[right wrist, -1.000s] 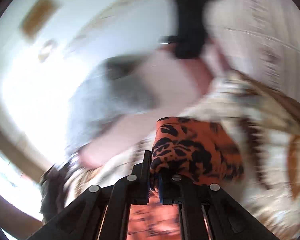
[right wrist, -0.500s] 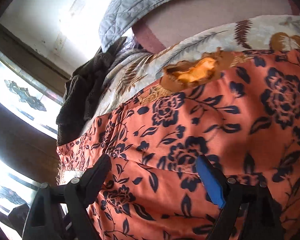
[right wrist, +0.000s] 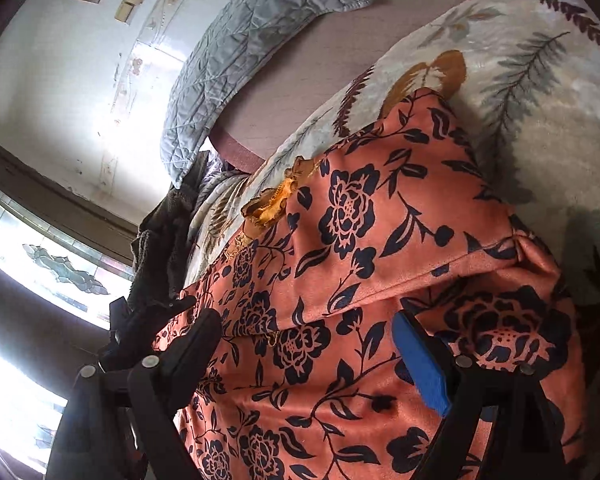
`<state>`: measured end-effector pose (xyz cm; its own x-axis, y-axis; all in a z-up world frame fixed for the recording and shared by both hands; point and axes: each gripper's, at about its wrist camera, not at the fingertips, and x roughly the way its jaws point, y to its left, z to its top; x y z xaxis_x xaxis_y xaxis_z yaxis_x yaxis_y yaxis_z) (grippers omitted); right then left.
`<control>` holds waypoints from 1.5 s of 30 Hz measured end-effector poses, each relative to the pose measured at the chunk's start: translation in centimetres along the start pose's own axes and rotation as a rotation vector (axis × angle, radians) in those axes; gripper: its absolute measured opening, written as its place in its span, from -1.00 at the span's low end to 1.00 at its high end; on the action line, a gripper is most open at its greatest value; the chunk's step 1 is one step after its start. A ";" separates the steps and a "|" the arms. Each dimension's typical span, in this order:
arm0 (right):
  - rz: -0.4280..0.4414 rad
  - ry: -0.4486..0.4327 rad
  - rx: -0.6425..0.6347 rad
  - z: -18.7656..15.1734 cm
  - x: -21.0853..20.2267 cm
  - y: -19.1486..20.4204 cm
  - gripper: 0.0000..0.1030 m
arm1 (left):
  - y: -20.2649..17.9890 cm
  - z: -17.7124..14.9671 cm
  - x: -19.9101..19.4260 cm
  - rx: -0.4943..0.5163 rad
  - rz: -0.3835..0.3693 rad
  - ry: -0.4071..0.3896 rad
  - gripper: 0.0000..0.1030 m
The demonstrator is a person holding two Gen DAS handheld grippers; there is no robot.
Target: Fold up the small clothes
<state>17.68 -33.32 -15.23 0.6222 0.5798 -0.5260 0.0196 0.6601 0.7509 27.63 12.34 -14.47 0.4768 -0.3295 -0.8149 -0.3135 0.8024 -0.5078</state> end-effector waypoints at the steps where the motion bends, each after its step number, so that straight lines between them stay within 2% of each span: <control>1: 0.003 -0.005 0.005 0.1 0.0 -0.3 0.73 | -0.2 0.1 0.0 0.016 0.023 0.016 -0.80; 2: 0.004 -0.013 0.015 0.2 -0.1 -0.6 0.73 | -0.1 0.3 0.0 0.004 0.002 0.041 -0.79; 3: 0.005 -0.017 0.029 0.3 -0.1 -0.9 0.73 | -0.3 0.2 -0.8 0.005 0.011 0.016 -0.79; 4: 0.006 -0.018 0.046 0.3 -0.2 -1.3 0.73 | -0.8 -0.1 -2.1 0.035 0.039 -0.028 -0.79; 6: 0.002 -0.033 0.065 0.2 -0.7 -1.7 0.73 | -1.6 -1.9 -5.0 0.078 0.031 -0.129 -0.79; 7: 0.002 -0.047 0.060 0.3 -1.2 -1.6 0.73 | -1.6 -2.8 -5.7 0.089 0.030 -0.148 -0.78; 9: -0.004 -0.075 0.045 0.6 -2.1 -1.3 0.73 | -0.6 -4.1 -4.7 0.081 0.085 -0.122 -0.74; 11: -0.005 -0.075 0.042 1.4 -2.2 -0.8 0.73 | 0.6 -4.2 -1.0 0.106 0.136 -0.014 -0.71; 13: -0.008 -0.080 0.031 2.1 -2.2 0.0 0.73 | 0.8 -4.2 -1.1 0.160 0.098 -0.089 -0.68; 14: -0.005 -0.080 0.023 2.5 -2.1 0.2 0.73 | 0.6 -4.3 -1.2 0.179 0.100 -0.080 -0.63; 15: -0.017 -0.072 0.016 3.1 -1.5 0.1 0.74 | 0.6 -4.4 -1.4 0.184 0.095 -0.074 -0.55; 17: -0.134 -0.010 0.054 3.8 0.9 -1.7 0.74 | 0.8 -4.7 -1.8 0.168 0.084 -0.069 -0.43; 18: -0.149 0.038 0.101 3.8 1.9 -2.9 0.74 | 0.8 -4.9 -2.1 0.162 0.079 -0.063 -0.29; 19: -0.133 0.028 0.089 3.7 1.9 -3.0 0.74 | 0.7 -5.1 -2.5 0.159 0.075 -0.056 -0.19; 21: -0.151 0.025 0.021 3.3 1.3 -1.9 0.74 | 0.6 -5.5 -3.4 0.154 0.070 -0.060 0.27; 22: -0.162 0.030 0.007 3.1 1.1 -1.6 0.74 | 0.6 -5.7 -3.7 0.156 0.067 -0.070 0.31; 27: -0.131 0.012 0.030 2.5 0.9 -2.9 0.73 | 0.6 -6.1 -3.4 0.171 0.079 -0.063 0.32; 32: -0.157 0.016 0.027 2.6 1.1 -2.6 0.74 | 0.8 -5.7 -3.4 0.148 0.063 -0.049 0.32; 45: -0.146 0.007 0.028 2.4 1.0 -2.7 0.73 | 0.9 -5.7 -3.5 0.131 0.062 -0.052 0.32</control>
<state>20.16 -35.67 -16.86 0.6054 0.4823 -0.6331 0.1313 0.7240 0.6772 20.98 11.37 -13.70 0.5025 -0.2541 -0.8264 -0.2350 0.8797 -0.4133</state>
